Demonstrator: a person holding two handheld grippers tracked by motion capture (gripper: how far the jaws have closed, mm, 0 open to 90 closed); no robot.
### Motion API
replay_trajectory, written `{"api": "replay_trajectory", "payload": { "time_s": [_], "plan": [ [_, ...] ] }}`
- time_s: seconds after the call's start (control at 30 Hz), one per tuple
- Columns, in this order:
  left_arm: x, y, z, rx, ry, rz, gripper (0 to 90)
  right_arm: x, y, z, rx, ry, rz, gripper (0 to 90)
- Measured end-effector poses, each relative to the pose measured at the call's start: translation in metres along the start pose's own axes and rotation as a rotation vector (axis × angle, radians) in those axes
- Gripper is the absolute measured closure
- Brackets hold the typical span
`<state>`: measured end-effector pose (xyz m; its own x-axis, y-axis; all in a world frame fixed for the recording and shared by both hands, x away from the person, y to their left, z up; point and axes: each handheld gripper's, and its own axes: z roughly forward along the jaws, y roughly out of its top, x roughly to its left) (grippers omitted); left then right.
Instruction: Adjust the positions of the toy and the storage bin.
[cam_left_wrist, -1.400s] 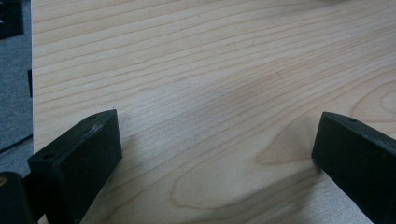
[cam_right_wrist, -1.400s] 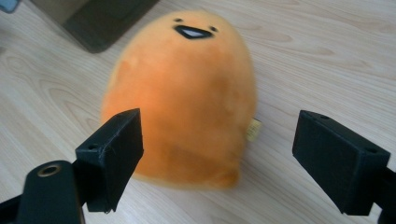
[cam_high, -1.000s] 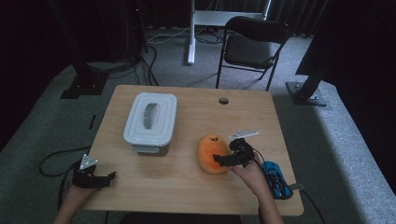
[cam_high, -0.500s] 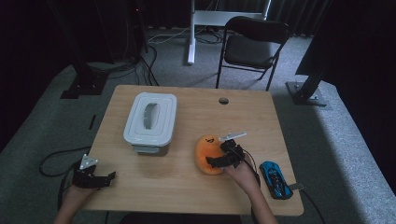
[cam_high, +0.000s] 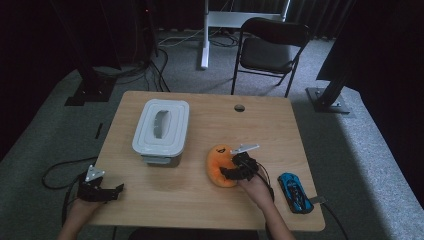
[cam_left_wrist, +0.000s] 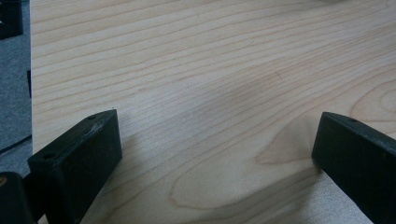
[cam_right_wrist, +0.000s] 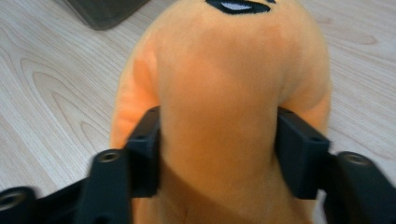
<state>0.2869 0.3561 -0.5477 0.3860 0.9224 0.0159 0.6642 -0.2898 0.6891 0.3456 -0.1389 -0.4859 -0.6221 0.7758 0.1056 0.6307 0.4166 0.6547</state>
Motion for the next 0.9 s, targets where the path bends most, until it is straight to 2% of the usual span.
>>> {"api": "replay_trajectory", "payload": {
  "time_s": [0.13, 0.3, 0.43, 0.63, 0.9],
  "plan": [
    [0.000, 0.000, 0.000, 0.000, 0.000, 0.000, 1.8, 0.000, -0.001, -0.005, -0.018, -0.006, -0.013, 52.7],
    [0.000, 0.000, 0.000, 0.000, 0.000, 0.000, 1.8, 0.000, 0.000, -0.010, -0.021, -0.016, -0.022, 57.4],
    [0.000, 0.000, 0.000, 0.000, 0.000, 0.000, 1.8, 0.000, 0.003, -0.014, -0.019, -0.015, -0.028, 58.5],
    [0.000, 0.000, 0.000, 0.000, 0.000, 0.000, 1.8, -0.006, 0.003, -0.018, -0.022, -0.005, -0.007, 58.5],
    [0.000, 0.000, 0.000, 0.000, 0.000, 0.000, 1.8, -0.019, 0.003, -0.027, -0.032, -0.031, 0.011, 58.4]
  ]
}}
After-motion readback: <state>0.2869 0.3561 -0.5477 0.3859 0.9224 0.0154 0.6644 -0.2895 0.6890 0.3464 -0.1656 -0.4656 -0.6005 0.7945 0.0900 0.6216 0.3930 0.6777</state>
